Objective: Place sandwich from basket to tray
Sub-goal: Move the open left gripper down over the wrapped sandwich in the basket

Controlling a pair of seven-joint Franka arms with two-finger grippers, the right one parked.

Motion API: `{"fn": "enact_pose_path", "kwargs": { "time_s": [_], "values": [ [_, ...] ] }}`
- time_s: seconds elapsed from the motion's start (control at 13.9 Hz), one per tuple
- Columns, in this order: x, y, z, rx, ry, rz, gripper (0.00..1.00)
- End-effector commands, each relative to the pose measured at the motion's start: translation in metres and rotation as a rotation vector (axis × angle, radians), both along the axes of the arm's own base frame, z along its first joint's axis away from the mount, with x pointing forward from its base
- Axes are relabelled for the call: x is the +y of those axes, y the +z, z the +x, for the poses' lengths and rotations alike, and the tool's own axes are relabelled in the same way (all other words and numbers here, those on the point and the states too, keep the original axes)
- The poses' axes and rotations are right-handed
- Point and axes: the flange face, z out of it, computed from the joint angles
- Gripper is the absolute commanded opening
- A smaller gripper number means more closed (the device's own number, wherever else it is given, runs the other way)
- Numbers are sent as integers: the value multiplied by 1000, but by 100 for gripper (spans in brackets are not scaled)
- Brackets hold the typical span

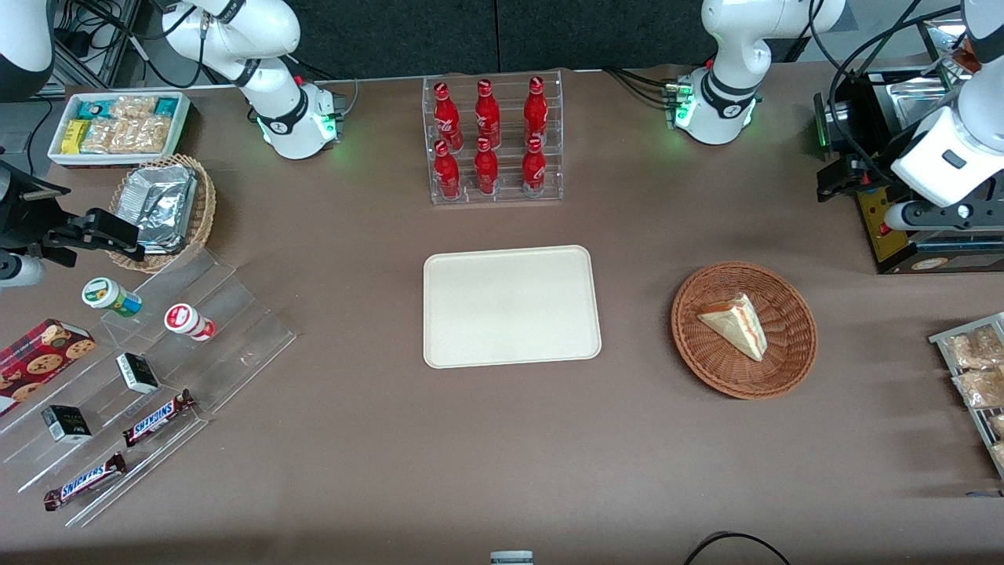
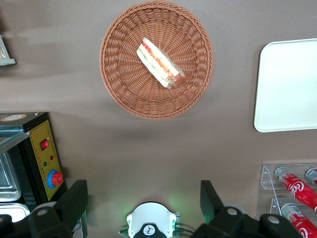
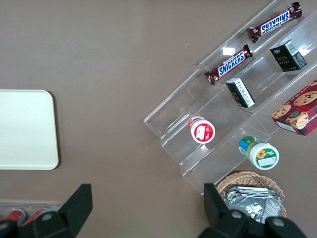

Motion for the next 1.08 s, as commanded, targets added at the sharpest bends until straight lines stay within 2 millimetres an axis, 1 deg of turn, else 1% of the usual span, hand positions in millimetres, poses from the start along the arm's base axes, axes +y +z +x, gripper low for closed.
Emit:
{"fn": "enact_pose_path", "kwargs": {
  "time_s": [0.0, 0.07, 0.29, 0.43, 0.58, 0.65, 0.79, 0.94, 1.01],
  "values": [
    [6, 12, -7, 1, -5, -1, 100],
    [8, 10, -6, 7, 1, -2, 100],
    [4, -25, 5, 28, 0, 43, 100],
    [5, -53, 6, 26, 12, 48, 100],
    [4, -89, 9, 2, 76, 59, 100],
    [2, -110, 11, -19, 123, 65, 100],
    [-10, -147, 12, -71, 204, 73, 100],
    [-14, -174, 14, -108, 305, 78, 100],
    [-20, -187, 15, -132, 352, 78, 100]
  ]
}}
